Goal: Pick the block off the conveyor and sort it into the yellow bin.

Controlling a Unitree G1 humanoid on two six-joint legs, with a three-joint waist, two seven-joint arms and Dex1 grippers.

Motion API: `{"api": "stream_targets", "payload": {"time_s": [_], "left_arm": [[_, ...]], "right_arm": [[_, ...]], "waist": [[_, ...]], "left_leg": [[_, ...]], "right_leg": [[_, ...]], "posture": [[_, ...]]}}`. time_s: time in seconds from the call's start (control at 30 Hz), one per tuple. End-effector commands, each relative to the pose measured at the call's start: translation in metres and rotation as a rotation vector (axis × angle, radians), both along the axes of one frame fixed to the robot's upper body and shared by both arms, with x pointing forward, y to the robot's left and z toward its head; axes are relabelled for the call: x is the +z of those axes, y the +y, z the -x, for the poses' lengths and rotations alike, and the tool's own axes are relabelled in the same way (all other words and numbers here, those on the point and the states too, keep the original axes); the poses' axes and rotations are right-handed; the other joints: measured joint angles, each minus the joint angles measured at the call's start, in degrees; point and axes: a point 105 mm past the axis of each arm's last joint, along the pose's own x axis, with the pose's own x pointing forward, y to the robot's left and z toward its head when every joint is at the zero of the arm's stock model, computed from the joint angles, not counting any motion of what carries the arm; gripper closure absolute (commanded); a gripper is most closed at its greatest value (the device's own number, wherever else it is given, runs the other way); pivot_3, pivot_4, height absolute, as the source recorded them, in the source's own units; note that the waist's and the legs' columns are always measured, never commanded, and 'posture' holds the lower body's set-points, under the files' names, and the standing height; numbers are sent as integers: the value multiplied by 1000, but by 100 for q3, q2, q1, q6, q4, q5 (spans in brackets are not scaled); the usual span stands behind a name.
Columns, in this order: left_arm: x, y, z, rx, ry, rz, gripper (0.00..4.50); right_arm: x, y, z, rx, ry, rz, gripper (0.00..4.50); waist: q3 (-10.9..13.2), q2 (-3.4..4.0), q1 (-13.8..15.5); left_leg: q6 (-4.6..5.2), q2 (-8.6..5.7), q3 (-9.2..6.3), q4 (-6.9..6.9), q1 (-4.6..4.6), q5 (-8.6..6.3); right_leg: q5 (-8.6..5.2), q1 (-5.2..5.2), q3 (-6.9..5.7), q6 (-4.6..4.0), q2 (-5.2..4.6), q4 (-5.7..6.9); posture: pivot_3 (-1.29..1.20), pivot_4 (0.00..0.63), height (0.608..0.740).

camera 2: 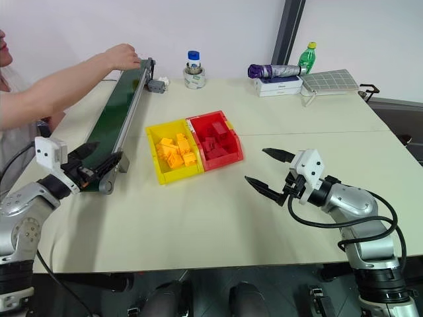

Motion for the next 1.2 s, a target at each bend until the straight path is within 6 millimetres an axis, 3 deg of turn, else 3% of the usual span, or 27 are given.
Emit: {"api": "stream_targets", "payload": {"time_s": [0.03,0.2,0.57,0.83,1.07,1.2], "left_arm": [[14,0,2,4,-53,-25,67],[17,6,-2,54,-72,-34,67],[30,3,13,-16,-170,15,67],[28,34,40,234,-301,-77,67],[9,60,53,425,-267,-48,67],[8,61,53,440,-263,-30,67]], "right_arm": [[11,2,2,8,-49,-5,0],[11,2,2,9,-48,-6,0],[11,2,0,15,-50,-5,0],[10,3,-1,25,-48,0,0],[10,5,-2,37,-45,0,0],[11,5,-3,38,-46,-1,0]], "waist": [[0,0,0],[0,0,2],[0,0,-8],[0,0,-2],[0,0,8],[0,0,6]], "left_leg": [[0,0,0,0,0,0],[0,0,0,0,0,0],[0,0,1,1,0,0],[1,0,3,1,1,0],[-1,1,2,4,2,-1],[0,2,2,3,1,-1]], "right_leg": [[0,0,0,0,0,0],[0,0,0,0,0,0],[0,0,0,0,0,0],[0,2,0,1,0,0],[0,3,1,-1,0,0],[0,1,1,-1,0,0]], "posture": [[0,150,740],[0,150,740],[0,150,740],[0,150,740],[0,150,740],[0,150,740]]}}
